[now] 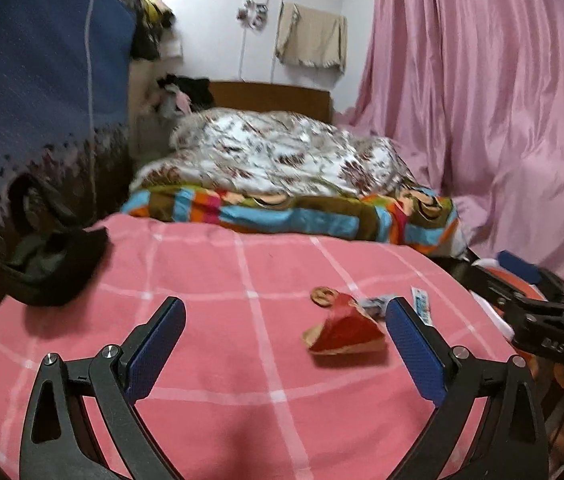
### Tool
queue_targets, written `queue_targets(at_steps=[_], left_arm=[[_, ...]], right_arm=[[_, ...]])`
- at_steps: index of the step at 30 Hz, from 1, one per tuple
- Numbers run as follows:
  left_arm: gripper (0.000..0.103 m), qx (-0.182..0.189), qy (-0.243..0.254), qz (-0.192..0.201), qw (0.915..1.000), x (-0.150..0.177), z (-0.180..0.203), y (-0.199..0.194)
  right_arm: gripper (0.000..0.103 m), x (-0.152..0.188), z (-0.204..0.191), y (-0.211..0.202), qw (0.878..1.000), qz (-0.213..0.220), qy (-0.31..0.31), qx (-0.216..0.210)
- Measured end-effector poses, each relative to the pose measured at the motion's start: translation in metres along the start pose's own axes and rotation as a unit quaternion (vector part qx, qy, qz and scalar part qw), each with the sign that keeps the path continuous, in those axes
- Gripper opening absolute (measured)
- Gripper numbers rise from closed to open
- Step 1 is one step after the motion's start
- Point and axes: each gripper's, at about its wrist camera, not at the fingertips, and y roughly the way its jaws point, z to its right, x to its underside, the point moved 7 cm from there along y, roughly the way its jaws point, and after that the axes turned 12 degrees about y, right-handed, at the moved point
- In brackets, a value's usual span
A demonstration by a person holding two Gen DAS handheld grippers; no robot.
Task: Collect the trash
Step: 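Close the right tool on the white toothpaste tube while the left tool lowers onto the red piece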
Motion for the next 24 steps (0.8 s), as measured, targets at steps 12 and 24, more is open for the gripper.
queue_targets(at_steps=[12,24], left_arm=[[0.042,0.116,0.003,-0.066,0.9910,0.001,0.035,0.039],[0.032,0.138,-0.022,-0.082,0.9867,0.004,0.037,0.043]], right_arm=[[0.064,0.022,0.006,0.022,0.997,-0.073,0.013,-0.005],[0.064,0.043,-0.004,0.047,0.990,-0.140,-0.001,-0.003]])
